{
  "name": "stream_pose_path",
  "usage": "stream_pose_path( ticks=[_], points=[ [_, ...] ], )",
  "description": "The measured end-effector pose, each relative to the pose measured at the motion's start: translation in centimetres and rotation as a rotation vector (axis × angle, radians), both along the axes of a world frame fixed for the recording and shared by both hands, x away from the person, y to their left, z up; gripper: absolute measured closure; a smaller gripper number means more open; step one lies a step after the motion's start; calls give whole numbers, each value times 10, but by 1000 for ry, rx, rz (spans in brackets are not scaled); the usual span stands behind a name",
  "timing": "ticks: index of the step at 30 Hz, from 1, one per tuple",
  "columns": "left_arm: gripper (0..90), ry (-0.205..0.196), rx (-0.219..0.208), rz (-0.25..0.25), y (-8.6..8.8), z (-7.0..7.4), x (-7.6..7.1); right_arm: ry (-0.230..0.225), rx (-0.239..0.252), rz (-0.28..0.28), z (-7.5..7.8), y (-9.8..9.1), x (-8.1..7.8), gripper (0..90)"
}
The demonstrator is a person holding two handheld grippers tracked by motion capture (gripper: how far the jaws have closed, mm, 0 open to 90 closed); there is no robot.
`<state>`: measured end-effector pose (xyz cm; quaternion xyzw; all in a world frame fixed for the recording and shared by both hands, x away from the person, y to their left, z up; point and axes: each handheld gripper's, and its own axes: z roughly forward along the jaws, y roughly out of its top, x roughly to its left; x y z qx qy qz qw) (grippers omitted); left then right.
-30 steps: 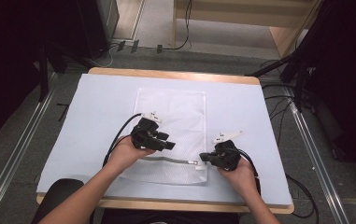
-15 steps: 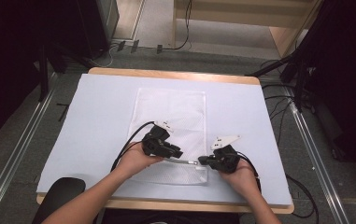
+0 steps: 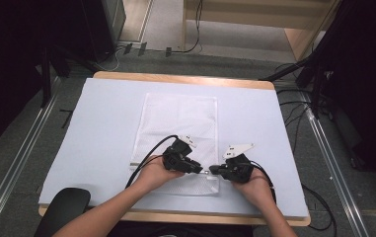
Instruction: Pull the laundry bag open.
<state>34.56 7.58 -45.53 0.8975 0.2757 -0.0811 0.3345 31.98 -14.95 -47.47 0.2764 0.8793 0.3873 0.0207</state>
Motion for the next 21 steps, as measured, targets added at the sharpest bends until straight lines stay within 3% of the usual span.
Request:
stream_pose_path(
  ticks=[7, 10, 14, 16, 21],
  points=[
    [786, 35, -16, 4, -6, -7, 1, -2, -6, -1, 0, 1, -1, 900],
    [798, 27, -20, 2, -6, -8, -1, -8, -8, 3, 1, 1, -1, 900],
    [811, 75, -39, -7, -6, -7, -1, 0, -7, 1, 1, 1, 0, 900],
    [811, 56, -25, -11, -9, -8, -4, 0, -7, 1, 0, 1, 0, 900],
    [824, 63, -24, -11, -9, -10, -3, -4, -9, 1, 1, 1, 0, 900]
  ],
)
